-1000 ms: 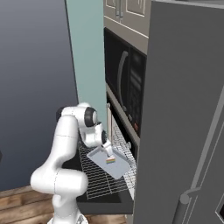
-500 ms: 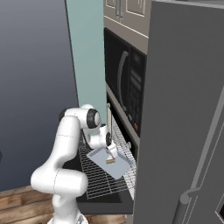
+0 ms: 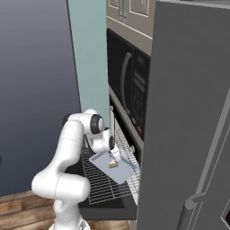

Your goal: Take the baked cake out of the oven and place it on the plate for cooling. Then close the oven door.

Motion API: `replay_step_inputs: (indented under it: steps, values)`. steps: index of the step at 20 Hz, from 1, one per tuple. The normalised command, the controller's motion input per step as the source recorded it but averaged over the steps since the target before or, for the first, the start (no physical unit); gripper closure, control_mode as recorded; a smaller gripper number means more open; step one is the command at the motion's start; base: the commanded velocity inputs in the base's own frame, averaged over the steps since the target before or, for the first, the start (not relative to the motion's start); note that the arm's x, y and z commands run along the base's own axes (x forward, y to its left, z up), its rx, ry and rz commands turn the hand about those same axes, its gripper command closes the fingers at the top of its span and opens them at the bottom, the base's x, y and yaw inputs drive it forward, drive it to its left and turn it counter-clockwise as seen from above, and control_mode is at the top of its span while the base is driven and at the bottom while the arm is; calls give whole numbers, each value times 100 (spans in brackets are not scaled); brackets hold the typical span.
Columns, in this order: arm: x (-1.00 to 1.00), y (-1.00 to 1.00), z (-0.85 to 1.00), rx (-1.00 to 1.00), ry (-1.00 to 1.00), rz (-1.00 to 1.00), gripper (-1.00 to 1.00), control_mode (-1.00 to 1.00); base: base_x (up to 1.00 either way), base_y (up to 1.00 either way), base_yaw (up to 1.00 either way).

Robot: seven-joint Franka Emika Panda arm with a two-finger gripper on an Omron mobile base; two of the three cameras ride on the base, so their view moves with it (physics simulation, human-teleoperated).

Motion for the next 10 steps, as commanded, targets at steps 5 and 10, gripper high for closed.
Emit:
replay_step_inputs:
  steps: [5, 10]
  values:
    - [-12, 0, -34, 0, 0, -3, -100, -100, 0, 0, 0]
    - [0, 0, -45, 0, -1, -4, -100, -100, 0, 0, 0]
